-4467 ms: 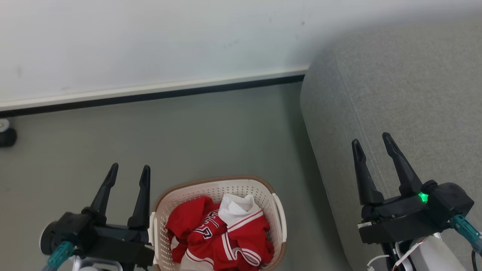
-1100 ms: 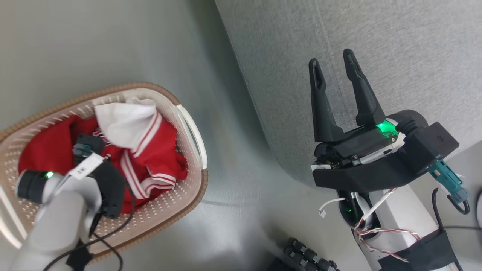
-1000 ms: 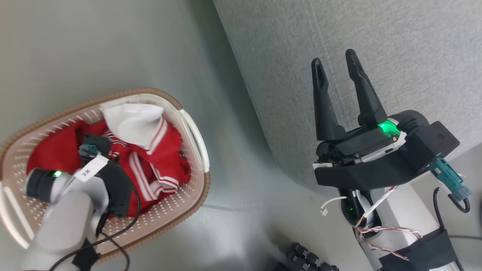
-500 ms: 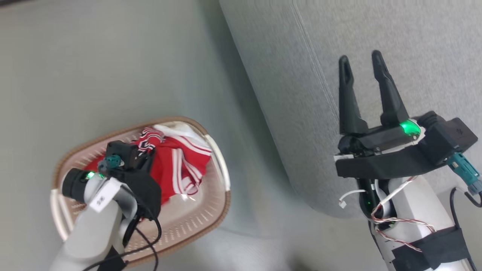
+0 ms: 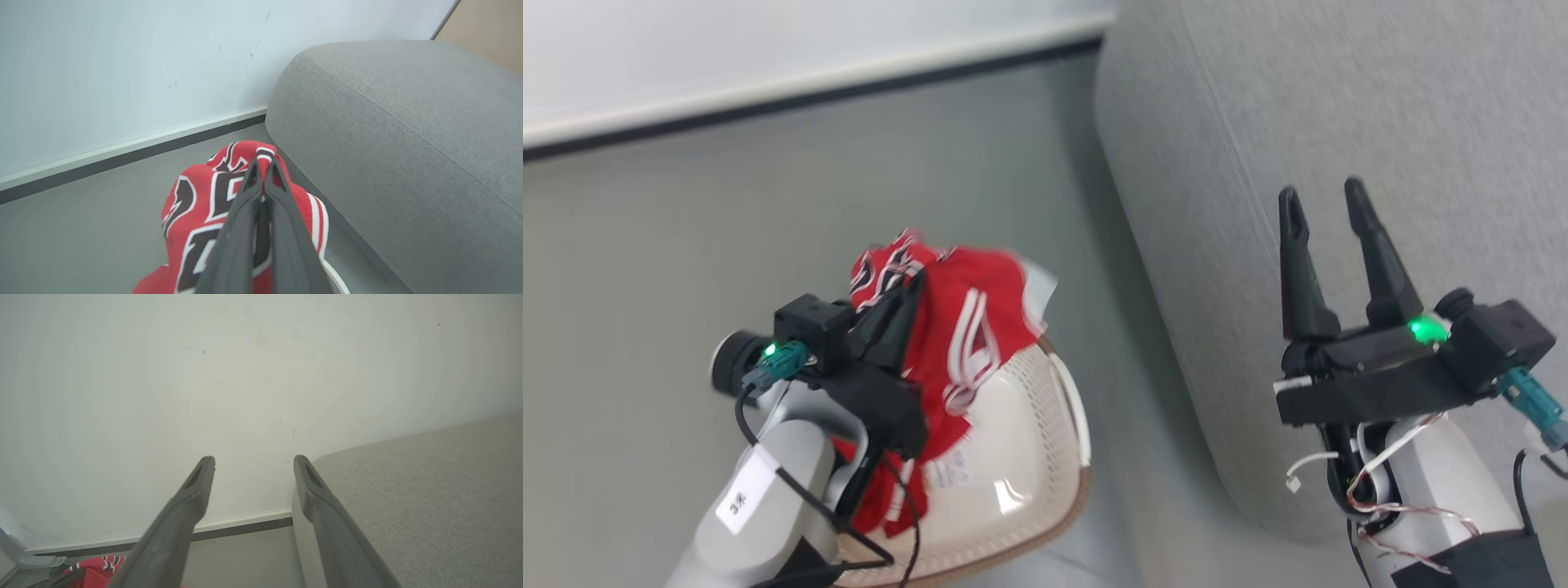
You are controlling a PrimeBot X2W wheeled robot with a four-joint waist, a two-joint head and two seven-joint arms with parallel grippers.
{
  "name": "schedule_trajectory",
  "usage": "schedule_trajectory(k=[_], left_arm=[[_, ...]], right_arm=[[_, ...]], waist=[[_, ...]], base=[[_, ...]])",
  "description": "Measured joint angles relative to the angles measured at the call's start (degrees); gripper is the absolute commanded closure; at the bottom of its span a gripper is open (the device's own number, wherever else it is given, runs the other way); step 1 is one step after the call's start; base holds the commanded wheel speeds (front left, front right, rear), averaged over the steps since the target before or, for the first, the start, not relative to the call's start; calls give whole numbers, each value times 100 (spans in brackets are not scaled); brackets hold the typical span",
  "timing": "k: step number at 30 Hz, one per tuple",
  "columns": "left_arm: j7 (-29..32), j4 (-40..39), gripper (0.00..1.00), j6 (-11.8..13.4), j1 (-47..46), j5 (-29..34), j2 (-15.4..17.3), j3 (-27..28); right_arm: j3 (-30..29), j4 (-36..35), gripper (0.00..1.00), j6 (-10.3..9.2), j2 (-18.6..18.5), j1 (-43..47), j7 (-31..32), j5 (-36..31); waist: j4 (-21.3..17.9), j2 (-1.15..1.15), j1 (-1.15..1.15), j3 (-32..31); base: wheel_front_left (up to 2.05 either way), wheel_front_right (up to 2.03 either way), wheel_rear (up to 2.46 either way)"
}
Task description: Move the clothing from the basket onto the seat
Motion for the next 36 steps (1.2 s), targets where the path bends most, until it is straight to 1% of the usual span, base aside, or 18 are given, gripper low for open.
schedule_trajectory(k=[5, 8, 12, 18, 22, 25, 32, 36], left_arm=[[-76, -700, 100, 0, -15, -220, -41, -237], [-99, -975, 100, 0, -123, -324, -105, -304], [-119, -1238, 100, 0, -448, -356, -101, -313], [-124, -1312, 100, 0, -723, -393, -98, -342], [-104, -1354, 100, -1, -733, -393, -119, -338], [-52, -1408, 100, -1, -727, -399, -159, -354], [68, -1432, 100, -1, -687, -450, -208, -390], [137, -1450, 100, -1, -661, -466, -240, -445]], right_arm=[[-16, 158, 0, 112, -25, 226, 0, 0], [-16, 245, 0, 155, -43, 325, 0, 1], [36, 344, 0, 211, -47, 495, 0, 1], [194, 520, 0, 276, -44, 833, 1, 25], [389, 474, 0, 325, -37, 1088, 1, 62], [527, 400, 0, 327, -37, 1121, 1, 65], [911, 224, 0, 359, -36, 1122, 1, 105], [1193, 234, 0, 376, -36, 907, 1, 101]], waist=[[303, 0, 0, -482], [438, 0, 0, -730], [590, 0, 0, -1068], [740, 0, 0, -1585], [791, 0, -1, -1900], [811, 0, 0, -2081], [838, 1, 0, -2286], [849, 1, 1, -2303]], base=[[0, 0, 0], [0, 0, 0], [0, 0, 0], [0, 0, 0], [0, 0, 0], [0, 0, 0], [0, 0, 0], [0, 0, 0]])
